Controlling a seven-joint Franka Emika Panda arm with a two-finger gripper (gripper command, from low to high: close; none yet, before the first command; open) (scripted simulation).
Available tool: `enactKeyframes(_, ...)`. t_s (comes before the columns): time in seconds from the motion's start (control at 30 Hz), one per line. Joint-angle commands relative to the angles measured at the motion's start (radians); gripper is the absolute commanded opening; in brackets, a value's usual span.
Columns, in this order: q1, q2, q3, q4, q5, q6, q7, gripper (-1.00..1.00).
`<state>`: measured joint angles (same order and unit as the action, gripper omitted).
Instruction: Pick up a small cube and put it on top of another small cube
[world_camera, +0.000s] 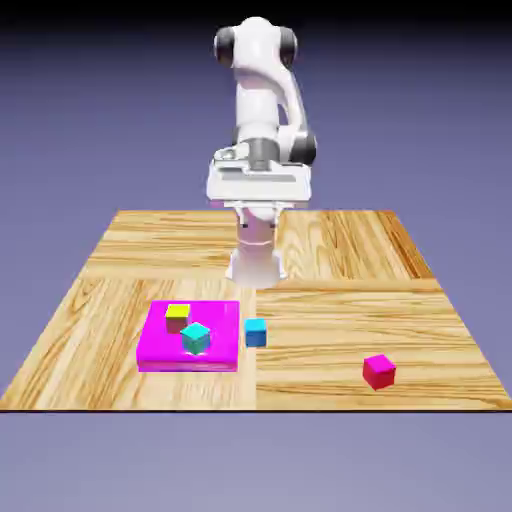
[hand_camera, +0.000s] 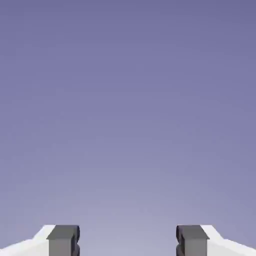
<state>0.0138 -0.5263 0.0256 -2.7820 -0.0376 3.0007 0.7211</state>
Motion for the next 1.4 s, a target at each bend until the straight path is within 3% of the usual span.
enactKeyframes(0.0,0.001,0.036,0.021,0.023,-0.031,-0.03,-0.017,0.0)
enactKeyframes(0.97,0.043,1.087,0.636,0.697,-0.934,-0.904,-0.495,0.0)
enactKeyframes(1.17,0.066,1.231,0.555,0.73,-1.077,-0.845,-0.432,0.0)
enactKeyframes(1.2,0.066,1.231,0.555,0.73,-1.077,-0.845,-0.432,-1.0)
enactKeyframes(1.37,0.044,1.089,0.628,0.696,-0.95,-0.912,-0.514,-1.0)
